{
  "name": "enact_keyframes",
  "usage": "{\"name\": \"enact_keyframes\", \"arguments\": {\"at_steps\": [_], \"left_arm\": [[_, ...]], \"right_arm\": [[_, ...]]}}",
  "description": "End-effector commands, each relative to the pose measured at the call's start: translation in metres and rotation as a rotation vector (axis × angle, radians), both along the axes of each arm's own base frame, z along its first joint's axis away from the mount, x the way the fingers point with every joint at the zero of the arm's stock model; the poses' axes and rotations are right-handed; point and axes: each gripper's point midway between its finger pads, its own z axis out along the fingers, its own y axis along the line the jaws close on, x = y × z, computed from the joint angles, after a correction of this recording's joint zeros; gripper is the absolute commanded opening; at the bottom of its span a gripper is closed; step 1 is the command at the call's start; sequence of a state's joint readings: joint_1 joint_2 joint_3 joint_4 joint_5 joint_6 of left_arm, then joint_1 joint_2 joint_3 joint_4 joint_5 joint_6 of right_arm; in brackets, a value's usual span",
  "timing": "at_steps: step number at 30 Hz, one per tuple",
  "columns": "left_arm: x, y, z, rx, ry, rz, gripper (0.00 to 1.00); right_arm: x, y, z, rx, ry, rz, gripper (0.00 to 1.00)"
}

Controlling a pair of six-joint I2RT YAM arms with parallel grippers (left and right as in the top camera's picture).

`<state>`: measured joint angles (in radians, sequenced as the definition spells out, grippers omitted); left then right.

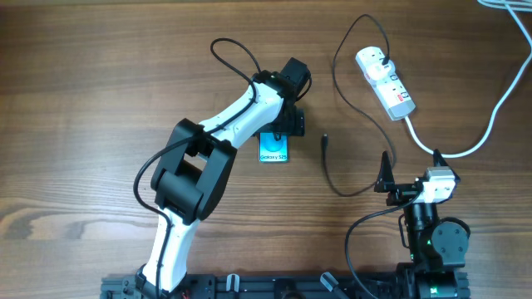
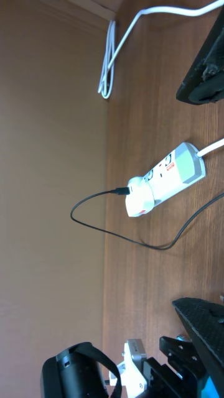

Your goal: Plug charger to phone and switch on socket

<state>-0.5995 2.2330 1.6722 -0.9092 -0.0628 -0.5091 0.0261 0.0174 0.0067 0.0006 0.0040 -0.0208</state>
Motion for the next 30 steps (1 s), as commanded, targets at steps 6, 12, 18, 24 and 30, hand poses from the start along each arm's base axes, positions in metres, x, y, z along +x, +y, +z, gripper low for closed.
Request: {"name": "enact_keyframes", "arguments": {"at_steps": [6,12,18,24,30], "left_arm": [[-0.0164,0.0079,-0.0289,0.049,0.080,-0.001,0.83],[-0.0164,0.0079,-0.0289,0.049,0.080,-0.001,0.83],[-0.0161,0.0086,-0.0288,0.053,0.078,0.000,0.86],[-0.0165,0.0095,-0.0288,0.058,0.080,0.000,0.84],[-0.0165,0.0095,-0.0288,0.058,0.079,0.000,0.84]], "right_arm": [[-0.0001,-0.0005,0.0013,-0.002,-0.007,-0.001,1.00],[-0.0001,-0.0005,0.0013,-0.002,-0.007,-0.001,1.00],[-0.0001,-0.0005,0.0013,-0.002,-0.007,-0.001,1.00],[-0.0001,-0.0005,0.0013,-0.002,-0.007,-0.001,1.00],[-0.0001,-0.0005,0.0013,-0.002,-0.007,-0.001,1.00]]}}
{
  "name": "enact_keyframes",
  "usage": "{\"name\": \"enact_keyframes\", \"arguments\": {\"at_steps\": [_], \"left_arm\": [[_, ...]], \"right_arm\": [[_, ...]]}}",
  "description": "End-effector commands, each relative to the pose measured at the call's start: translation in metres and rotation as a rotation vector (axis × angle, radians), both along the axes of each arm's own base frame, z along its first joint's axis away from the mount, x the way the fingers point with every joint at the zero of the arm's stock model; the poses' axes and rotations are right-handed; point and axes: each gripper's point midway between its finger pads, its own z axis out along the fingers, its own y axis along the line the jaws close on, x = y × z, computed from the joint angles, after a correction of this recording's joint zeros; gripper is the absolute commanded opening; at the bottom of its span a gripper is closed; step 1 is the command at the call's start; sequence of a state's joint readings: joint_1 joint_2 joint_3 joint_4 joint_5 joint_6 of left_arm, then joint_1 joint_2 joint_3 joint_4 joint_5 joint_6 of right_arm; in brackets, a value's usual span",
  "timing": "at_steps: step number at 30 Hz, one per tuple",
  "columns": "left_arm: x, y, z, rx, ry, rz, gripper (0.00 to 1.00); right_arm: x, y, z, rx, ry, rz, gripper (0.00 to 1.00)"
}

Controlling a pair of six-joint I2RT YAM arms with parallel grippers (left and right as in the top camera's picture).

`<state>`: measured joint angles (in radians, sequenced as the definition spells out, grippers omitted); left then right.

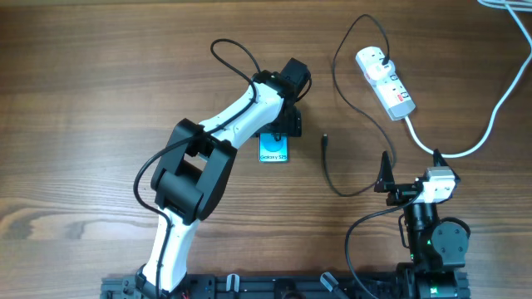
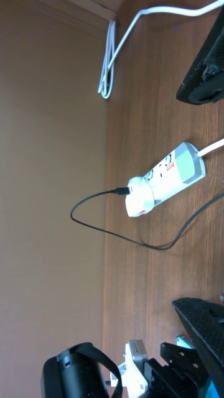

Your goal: Plug charger to phone and switch on socket

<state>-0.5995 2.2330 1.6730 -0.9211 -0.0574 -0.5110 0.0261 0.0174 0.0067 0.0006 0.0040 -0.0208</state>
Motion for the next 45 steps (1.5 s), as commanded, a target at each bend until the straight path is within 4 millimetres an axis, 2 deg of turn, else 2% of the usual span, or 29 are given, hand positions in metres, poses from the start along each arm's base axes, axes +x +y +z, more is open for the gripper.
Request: {"name": "enact_keyframes", "arguments": {"at_steps": [1,5,13,22,27,37,45], "left_arm": [[-0.014,0.009,-0.029,0.056,0.067,-0.002,0.85],[-0.014,0.009,-0.029,0.056,0.067,-0.002,0.91],[-0.013,0.010,-0.029,0.056,0.068,-0.006,0.91],[-0.011,0.019,-0.029,0.061,0.078,0.014,0.86],[-0.011,0.019,-0.029,0.061,0.078,0.014,0.79],[-0.012,0.019,-0.029,0.063,0.081,0.014,0.75],[-0.011,0.019,-0.029,0.063,0.081,0.015,0.76]], "right_arm": [[0.000,-0.001,0.001,-0.002,-0.007,-0.001,1.00],[0.000,-0.001,0.001,-0.002,-0.007,-0.001,1.00],[0.000,-0.001,0.001,-0.002,-0.007,-0.001,1.00],[0.000,-0.001,0.001,-0.002,-0.007,-0.001,1.00],[0.000,-0.001,0.001,-0.002,-0.007,-0.001,1.00],[0.000,-0.001,0.001,-0.002,-0.007,-0.001,1.00],[0.000,-0.001,0.001,-0.002,-0.007,-0.001,1.00]]}}
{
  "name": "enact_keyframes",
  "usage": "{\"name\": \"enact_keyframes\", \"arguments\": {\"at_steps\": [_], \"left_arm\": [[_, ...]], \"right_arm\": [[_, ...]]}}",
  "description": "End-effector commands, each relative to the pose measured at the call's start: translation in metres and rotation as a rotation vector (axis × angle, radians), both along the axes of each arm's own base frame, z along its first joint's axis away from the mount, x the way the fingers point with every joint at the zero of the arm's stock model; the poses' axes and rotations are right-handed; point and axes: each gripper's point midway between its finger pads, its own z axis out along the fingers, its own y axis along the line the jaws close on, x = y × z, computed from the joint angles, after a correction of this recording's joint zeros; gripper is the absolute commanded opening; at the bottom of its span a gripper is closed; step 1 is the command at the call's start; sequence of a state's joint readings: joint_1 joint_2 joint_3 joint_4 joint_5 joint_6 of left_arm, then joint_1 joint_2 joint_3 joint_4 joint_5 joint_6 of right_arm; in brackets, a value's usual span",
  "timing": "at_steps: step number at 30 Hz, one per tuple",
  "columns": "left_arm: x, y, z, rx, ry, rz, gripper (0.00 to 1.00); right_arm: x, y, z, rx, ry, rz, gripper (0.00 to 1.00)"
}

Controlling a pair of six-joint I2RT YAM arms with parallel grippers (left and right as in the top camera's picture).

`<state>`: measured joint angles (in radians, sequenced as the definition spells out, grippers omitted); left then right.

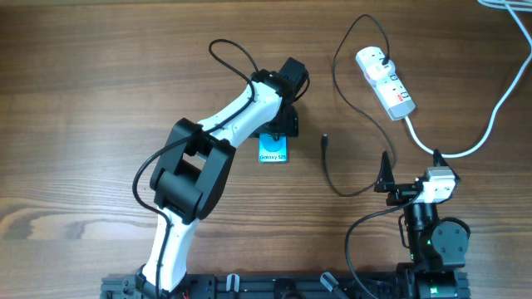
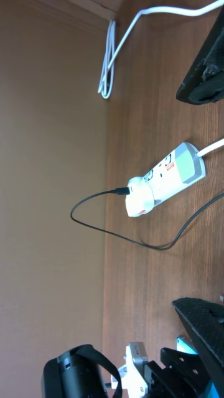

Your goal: Plug charger to phone and switch on socket

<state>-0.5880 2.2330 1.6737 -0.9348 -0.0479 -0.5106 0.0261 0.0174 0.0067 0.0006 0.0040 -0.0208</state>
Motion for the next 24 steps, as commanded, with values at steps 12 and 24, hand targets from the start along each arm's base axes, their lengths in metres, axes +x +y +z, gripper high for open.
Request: {"name": "enact_keyframes", "arguments": {"at_steps": [12,24], "left_arm": [[-0.0116,0.0124,-0.0281,0.050,0.072,0.004,0.73],[-0.0130,0.0118,-0.0220,0.042,0.074,0.004,0.72]], "right_arm": [[-0.0001,-0.0005,0.0013,-0.002,-0.007,-0.001,1.00],[-0.0001,-0.0006,0.0013,-0.002,-0.007,-0.001,1.00]]}}
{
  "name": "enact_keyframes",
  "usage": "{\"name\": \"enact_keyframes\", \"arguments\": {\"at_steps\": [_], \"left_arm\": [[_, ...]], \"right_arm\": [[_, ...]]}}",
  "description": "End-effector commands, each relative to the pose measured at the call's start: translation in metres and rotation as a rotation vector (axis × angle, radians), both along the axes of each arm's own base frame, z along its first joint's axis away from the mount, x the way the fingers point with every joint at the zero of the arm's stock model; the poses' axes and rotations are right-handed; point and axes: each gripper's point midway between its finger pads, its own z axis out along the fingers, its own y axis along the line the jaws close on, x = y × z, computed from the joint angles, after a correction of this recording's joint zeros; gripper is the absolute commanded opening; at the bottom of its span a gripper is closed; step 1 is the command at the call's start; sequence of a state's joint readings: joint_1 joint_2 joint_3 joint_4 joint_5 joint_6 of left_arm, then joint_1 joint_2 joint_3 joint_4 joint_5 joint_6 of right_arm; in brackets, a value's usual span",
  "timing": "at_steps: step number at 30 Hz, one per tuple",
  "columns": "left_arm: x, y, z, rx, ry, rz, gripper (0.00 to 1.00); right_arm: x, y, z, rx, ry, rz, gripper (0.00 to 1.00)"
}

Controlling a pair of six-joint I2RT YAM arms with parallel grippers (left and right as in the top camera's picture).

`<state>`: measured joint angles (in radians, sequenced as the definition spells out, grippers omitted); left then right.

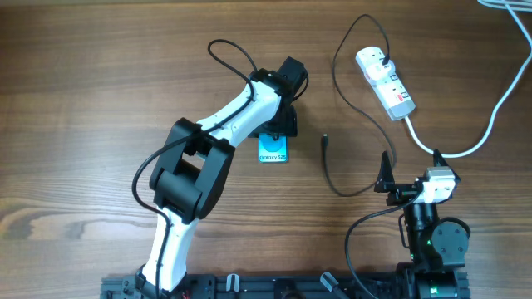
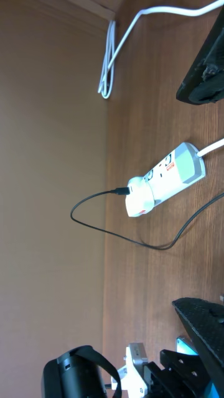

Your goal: Plug charger to phone and switch on socket

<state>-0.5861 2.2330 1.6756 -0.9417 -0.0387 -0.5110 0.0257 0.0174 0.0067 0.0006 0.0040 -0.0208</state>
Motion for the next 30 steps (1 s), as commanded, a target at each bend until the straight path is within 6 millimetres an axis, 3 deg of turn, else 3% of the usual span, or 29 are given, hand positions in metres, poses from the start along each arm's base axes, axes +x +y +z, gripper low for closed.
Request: {"name": "enact_keyframes", "arguments": {"at_steps": [1,11,17,30], "left_arm": [[-0.012,0.012,-0.022,0.048,0.066,0.002,0.72],[-0.015,0.014,-0.021,0.057,0.082,0.003,0.71],[-0.010,0.004,-0.010,0.014,0.084,0.003,0.71],[-0.015,0.001,-0.010,-0.013,0.110,0.004,0.72]], "right_arm": [[0.000,0.000,0.001,-0.002,-0.007,0.000,1.00],[0.000,0.000,0.001,-0.002,-0.007,0.000,1.00],[0.000,0.000,0.001,-0.002,-0.007,0.000,1.00],[0.000,0.000,0.001,-0.002,-0.007,0.000,1.00]]}}
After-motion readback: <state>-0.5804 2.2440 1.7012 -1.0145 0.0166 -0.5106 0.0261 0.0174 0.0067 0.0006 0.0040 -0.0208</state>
